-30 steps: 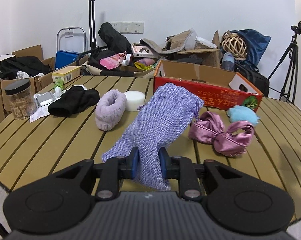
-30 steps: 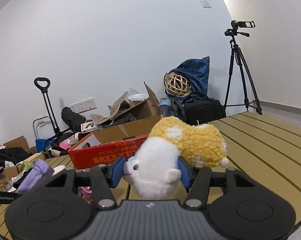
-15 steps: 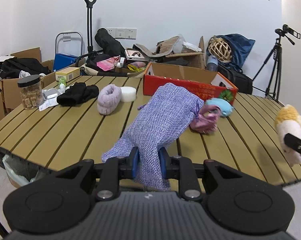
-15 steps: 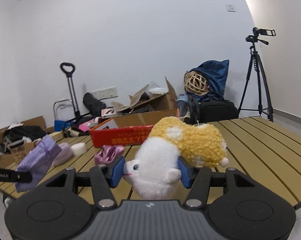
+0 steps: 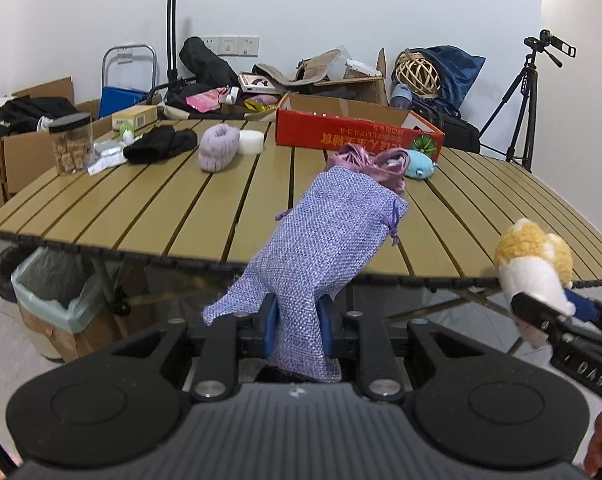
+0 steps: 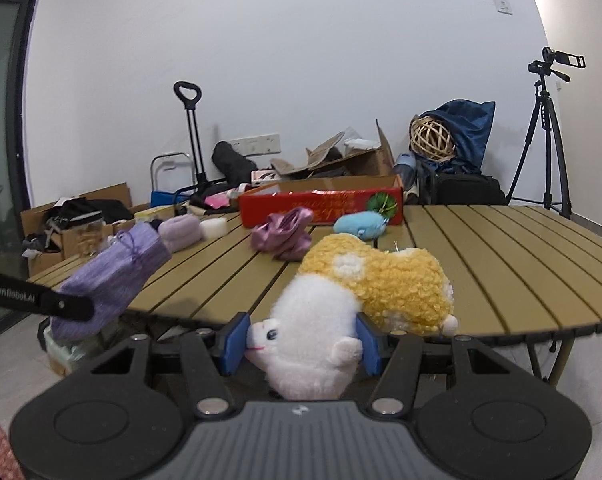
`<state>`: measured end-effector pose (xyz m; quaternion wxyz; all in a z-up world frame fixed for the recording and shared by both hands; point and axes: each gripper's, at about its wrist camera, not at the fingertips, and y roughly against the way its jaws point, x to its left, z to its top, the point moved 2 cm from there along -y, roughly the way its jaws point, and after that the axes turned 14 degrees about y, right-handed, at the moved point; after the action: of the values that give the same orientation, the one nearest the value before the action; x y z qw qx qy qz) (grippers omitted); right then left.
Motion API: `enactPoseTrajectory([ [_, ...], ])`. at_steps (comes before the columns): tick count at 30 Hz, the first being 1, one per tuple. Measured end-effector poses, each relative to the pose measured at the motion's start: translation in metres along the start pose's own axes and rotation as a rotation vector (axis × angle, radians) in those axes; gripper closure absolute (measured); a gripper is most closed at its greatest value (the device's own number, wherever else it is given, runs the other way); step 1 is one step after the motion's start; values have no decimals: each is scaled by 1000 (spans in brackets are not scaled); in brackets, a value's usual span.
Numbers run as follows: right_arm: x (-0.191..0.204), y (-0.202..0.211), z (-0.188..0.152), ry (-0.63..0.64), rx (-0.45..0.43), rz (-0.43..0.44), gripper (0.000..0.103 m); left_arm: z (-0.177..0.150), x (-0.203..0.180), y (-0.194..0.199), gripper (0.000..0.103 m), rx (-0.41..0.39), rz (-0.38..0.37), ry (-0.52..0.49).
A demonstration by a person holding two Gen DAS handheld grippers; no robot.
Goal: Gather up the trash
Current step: 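Carry the sheep and purple pouch down over the black bin with both grippers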
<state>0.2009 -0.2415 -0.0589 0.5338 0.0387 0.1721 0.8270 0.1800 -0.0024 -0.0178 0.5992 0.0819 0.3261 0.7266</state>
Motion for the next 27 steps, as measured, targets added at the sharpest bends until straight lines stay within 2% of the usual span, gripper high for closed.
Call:
enactPoseTrajectory([
  [4, 15, 6, -16, 22, 50, 11, 48, -18, 7, 9, 81, 32, -2, -8],
  [17, 68, -6, -76, 48, 322, 132, 48, -82, 36, 2, 81, 164, 39, -31],
  [27, 81, -21, -113, 8, 528, 134, 48, -109, 70, -23, 81, 242, 85, 0],
])
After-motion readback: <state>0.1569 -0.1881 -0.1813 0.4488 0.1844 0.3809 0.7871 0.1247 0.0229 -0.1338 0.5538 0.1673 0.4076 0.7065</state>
